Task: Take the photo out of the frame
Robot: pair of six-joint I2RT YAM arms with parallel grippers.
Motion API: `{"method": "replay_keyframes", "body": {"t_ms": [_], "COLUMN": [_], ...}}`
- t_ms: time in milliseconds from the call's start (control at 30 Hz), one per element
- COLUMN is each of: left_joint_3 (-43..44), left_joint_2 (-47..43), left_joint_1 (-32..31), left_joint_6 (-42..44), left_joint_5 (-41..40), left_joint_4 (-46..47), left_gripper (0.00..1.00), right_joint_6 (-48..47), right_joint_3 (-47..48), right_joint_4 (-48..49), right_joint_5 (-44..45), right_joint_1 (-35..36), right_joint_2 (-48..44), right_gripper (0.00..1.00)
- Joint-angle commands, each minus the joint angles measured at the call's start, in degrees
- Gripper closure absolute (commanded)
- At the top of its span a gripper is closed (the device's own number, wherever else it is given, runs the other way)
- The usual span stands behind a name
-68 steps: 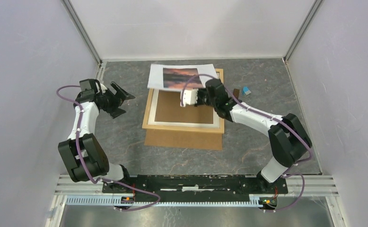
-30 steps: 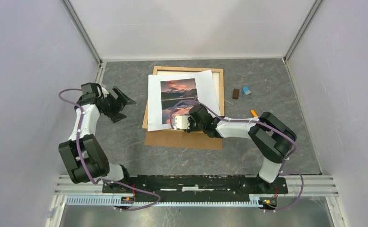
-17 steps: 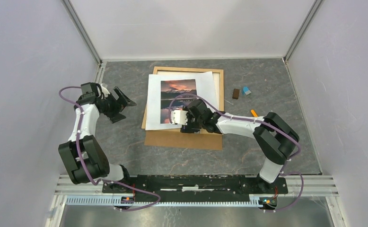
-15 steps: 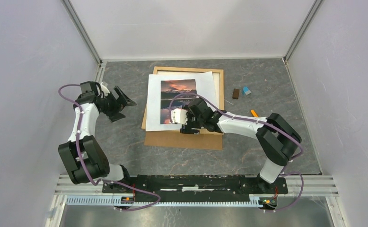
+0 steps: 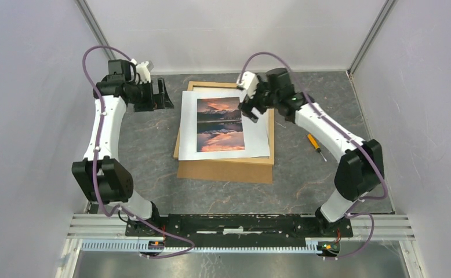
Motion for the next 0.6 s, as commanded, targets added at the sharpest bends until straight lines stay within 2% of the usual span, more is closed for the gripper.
{"method": "replay_keyframes", "body": {"t_ms": [0, 167, 300, 433, 567], "left_joint_3": [5.87, 4.03, 0.78, -2.31, -2.80], "left_joint_2": [3.43, 4.71, 4.38, 3.01, 2.13], "left_joint_1": [-1.67, -3.62, -5.02, -5.04, -5.01], "left_joint_6": [7.81, 8.40, 6.19, 4.43, 3.84], "left_joint_5": [-10.39, -12.56, -13.16, -13.66, -12.70], "left_joint_4": [-3.47, -3.95, -3.49, -1.88, -1.96], "left_gripper": [0.00, 0.00, 0.00, 0.00, 0.00], "right_joint_6": [2.78, 5.21, 7.31, 8.64, 9.29], "right_joint_3": [-0.08, -7.56, -16.54, -21.20, -20.13], "right_joint_4": [-8.39, -9.86, -7.73, -6.21, -7.24], "right_joint_5": [-4.44, -10.10, -13.38, -14.48, -17.83], "right_joint_1": [-8.35, -20.53, -27.27, -29.28, -29.35], "right_joint_2": [-3.23, -4.98, -7.28, -9.70, -9.70], "right_gripper": [0.02, 0.02, 0.02, 0.02, 0.02]}}
